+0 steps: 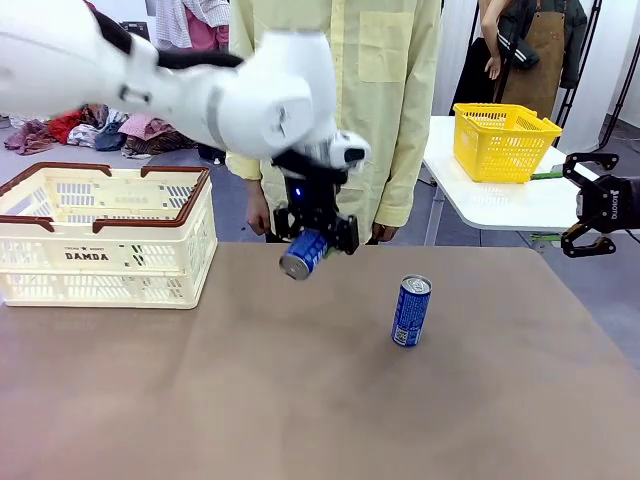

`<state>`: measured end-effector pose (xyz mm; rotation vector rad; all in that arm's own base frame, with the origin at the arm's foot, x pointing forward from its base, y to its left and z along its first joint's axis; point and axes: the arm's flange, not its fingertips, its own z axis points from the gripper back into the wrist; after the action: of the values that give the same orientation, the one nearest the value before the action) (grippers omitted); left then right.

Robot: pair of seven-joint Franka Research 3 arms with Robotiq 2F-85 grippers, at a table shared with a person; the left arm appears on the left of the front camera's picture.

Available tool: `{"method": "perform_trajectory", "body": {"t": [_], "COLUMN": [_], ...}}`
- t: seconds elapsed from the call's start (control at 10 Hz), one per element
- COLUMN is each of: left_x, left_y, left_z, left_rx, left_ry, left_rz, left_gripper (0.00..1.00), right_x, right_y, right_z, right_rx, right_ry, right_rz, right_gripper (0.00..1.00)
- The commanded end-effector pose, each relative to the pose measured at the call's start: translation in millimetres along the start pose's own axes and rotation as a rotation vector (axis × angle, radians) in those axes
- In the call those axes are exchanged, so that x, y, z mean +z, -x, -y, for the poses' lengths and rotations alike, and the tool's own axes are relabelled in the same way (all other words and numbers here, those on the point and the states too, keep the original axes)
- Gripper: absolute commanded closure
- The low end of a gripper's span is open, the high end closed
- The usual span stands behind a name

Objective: Place the drinks into the Shopping basket.
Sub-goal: Pick up one drink and place it into the Shopping basket.

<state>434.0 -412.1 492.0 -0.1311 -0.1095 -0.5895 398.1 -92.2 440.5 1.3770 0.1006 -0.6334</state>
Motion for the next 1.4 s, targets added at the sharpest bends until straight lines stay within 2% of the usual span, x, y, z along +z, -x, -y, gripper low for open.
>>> {"method": "perform_trajectory", "body": {"t": [0.0, 0.2, 0.3, 0.8, 1.0, 1.1, 1.2, 1.3], "left_x": [30.8, 30.6, 45.2, 35.2, 81.5, 108.8, 136.3, 149.1], "left_y": [54.3, 87.1, 41.0, 45.0, 38.4, 40.1, 42.9, 46.2], "left_z": [-7.4, -7.3, 9.7, 11.4, -49.9, -89.7, -144.1, -193.2], "left_rx": [-0.117, 0.053, -0.077, -0.059, 0.161, 0.227, 0.345, 0.488], "left_ry": [0.111, 0.026, 0.053, 0.061, 0.055, 0.076, 0.105, 0.072], "left_rz": [0.053, 0.143, 0.063, 0.065, 0.192, 0.218, 0.267, 0.313], "left_gripper": [1.00, 1.00, 1.00, 1.00, 1.00, 1.00, 1.00, 1.00], "right_x": [2.1, 2.1, 2.1, 2.1, 2.1, 2.1, 2.1, 2.1], "right_y": [1.0, 1.0, 1.0, 1.0, 1.0, 1.0, 1.0, 1.0], "right_z": [-2.7, -2.7, -2.7, -2.7, -2.7, -2.7, -2.7, -2.7], "right_rx": [0.004, 0.004, 0.004, 0.004, 0.004, 0.004, 0.004, 0.004], "right_ry": [0.006, 0.006, 0.006, 0.006, 0.006, 0.006, 0.006, 0.006], "right_rz": [-0.008, -0.008, -0.008, -0.008, -0.008, -0.008, -0.008, -0.008], "right_gripper": [0.00, 0.00, 0.00, 0.00, 0.00, 0.00, 0.00, 0.00]}}
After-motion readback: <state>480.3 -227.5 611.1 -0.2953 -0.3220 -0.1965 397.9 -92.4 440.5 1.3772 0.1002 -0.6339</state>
